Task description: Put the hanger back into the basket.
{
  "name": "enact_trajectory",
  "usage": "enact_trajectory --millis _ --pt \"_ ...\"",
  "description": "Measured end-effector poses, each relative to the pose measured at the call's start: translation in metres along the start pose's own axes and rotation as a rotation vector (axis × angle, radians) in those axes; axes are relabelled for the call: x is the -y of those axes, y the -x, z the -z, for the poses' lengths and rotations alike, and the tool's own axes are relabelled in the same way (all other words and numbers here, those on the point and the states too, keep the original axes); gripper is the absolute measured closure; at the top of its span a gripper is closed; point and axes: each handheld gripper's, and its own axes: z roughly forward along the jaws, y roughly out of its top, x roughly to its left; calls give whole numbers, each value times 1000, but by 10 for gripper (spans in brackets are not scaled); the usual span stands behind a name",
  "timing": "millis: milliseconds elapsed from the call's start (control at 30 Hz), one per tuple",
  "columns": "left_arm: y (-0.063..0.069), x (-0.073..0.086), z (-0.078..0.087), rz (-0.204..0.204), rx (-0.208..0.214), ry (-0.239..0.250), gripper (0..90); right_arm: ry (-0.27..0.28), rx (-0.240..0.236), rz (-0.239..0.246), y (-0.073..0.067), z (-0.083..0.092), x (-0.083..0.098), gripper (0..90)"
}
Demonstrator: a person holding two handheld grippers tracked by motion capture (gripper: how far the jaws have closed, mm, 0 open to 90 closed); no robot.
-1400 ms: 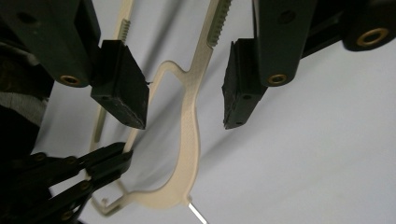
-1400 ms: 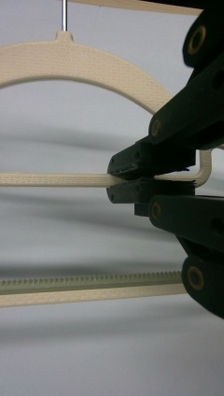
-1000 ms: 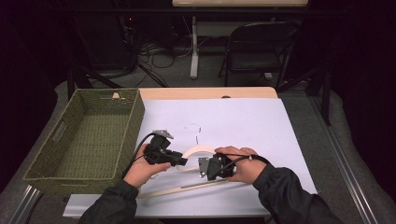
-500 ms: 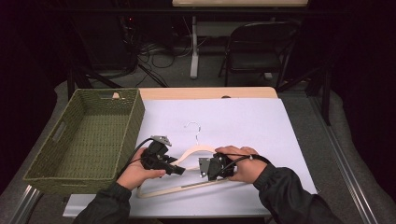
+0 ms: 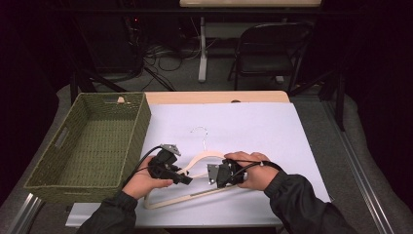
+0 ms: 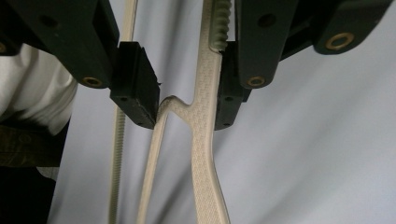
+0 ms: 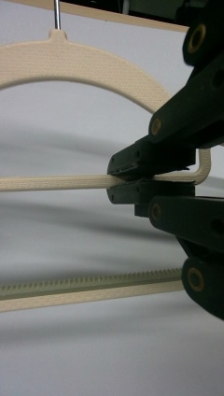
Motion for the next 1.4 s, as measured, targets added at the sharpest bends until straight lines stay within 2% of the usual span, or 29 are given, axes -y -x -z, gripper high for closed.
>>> enact_trajectory --millis 33,67,100,133,200,267,300,433,467,500,533,567,600,633,667,733,800,967,1067,1133,1167,1200,1333,1400 --pt "3 0 1 -6 -18 -1 647 1 1 5 1 0 0 843" --pt "4 0 2 -10 11 7 674 -3 -10 3 1 0 0 842" --pt "5 -1 3 -21 22 9 715 2 -7 1 2 0 0 842" --pt "7 -2 5 -27 30 15 790 2 2 -2 3 0 -1 843" --pt "10 -3 7 -41 2 8 780 21 13 -13 4 1 -1 843" --pt "10 -3 7 -39 3 10 785 15 5 -11 4 1 -1 842" --pt "9 -3 7 -39 3 9 789 15 -7 -26 4 1 -1 842" --pt "7 -1 5 -28 32 12 821 13 -3 -27 4 1 -1 840" --pt "6 0 4 -25 32 7 851 9 -31 -32 6 1 -2 837" --pt "6 0 4 -25 32 7 860 9 -31 -32 6 1 -2 837" --pt "6 1 3 -28 26 7 860 36 -22 -50 7 0 -1 812" --pt "6 3 2 -29 21 -4 864 26 -47 -67 8 1 -1 788" --pt "5 4 3 -34 28 -1 866 55 -43 -81 8 2 0 776" --pt "5 4 3 -34 28 -1 869 55 -43 -81 8 2 0 776" --pt "6 5 3 -36 30 4 869 90 -40 -102 10 6 1 742" --pt "5 6 4 -39 14 18 869 103 -46 -112 10 7 1 729" --pt "3 7 6 -39 34 38 872 131 -49 -134 11 14 2 712" --pt "3 7 7 -42 33 49 873 125 -54 -140 12 17 3 682" --pt "3 8 8 -40 38 65 873 139 -46 -153 13 16 4 656" --pt "4 9 9 -44 20 68 873 138 -35 -161 14 20 5 652" --pt "4 9 10 -46 14 72 874 164 -41 -196 15 23 8 640" --pt "5 9 11 -44 5 78 874 164 -41 -196 15 23 8 640" --pt "8 11 20 -24 -11 131 873 193 -10 -217 18 34 17 628" --pt "13 11 29 -13 -44 161 873 223 0 -258 16 43 25 621"
